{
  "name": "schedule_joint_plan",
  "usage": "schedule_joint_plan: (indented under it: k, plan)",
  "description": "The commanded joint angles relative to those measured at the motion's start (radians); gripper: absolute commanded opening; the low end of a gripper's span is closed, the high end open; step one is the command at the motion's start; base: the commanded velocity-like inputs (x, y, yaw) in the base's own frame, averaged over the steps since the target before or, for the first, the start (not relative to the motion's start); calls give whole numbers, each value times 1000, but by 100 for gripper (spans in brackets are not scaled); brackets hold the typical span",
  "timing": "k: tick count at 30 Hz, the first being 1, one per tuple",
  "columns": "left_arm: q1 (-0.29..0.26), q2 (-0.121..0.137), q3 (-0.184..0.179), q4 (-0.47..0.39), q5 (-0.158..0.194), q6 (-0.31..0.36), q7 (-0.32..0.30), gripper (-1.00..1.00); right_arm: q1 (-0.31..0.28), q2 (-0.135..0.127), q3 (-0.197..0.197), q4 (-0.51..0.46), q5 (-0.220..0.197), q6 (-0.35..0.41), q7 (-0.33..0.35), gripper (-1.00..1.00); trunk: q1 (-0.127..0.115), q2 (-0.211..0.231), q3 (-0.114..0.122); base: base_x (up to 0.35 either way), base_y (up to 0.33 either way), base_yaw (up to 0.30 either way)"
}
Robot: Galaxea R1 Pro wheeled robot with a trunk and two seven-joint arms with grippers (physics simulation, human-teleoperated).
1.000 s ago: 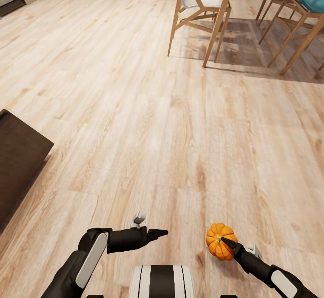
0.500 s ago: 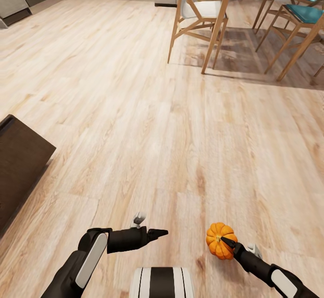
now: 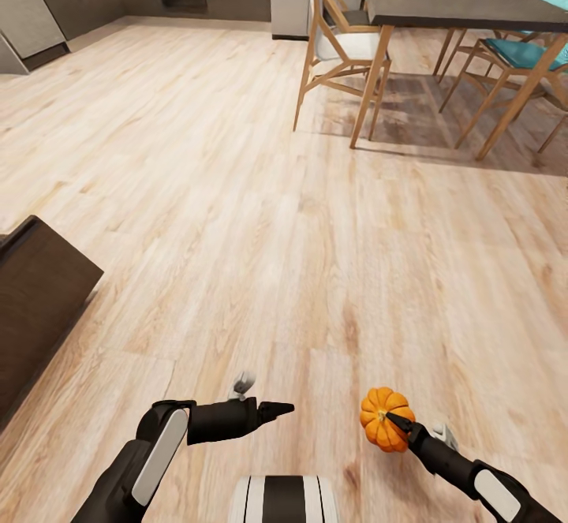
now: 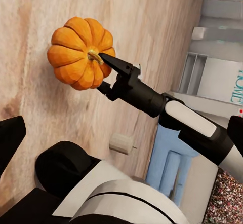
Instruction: Place each of the two pumpkins and all three candles from the living room inside a cabinet in the living room (use any cabinet), then make sure every cabinet is closed, and position the cauldron so it is next to a table in the living room.
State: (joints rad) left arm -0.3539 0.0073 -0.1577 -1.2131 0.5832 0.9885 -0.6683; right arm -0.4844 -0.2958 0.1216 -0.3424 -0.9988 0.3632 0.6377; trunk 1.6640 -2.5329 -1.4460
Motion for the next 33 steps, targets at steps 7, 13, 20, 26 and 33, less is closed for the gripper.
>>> schedule_joint_plan:
  k: [7, 13, 20, 26, 33]
  plan:
    - [0, 0, 0, 0, 0, 4, -2, 100, 0, 0, 6, 1, -9, 3, 49, -100, -3, 1, 27, 0, 0, 0]
    - [0, 0, 0, 0, 0, 4, -2, 100, 0, 0, 7, 2, -9, 0, 43, -100, -6, 3, 50, 0, 0, 0]
    - [0, 0, -1, 0, 0, 4, -2, 100, 0, 0, 7, 2, -9, -2, 38, -100, -9, 4, 77, 0, 0, 0]
    - [0, -1, -2, 0, 0, 3, -2, 100, 0, 0, 7, 2, -9, -3, 39, -100, -12, 6, 100, 0, 0, 40]
    - [0, -1, -2, 0, 0, 3, -1, 100, 0, 0, 7, 2, -9, -3, 40, -100, -15, 8, 127, 0, 0, 250]
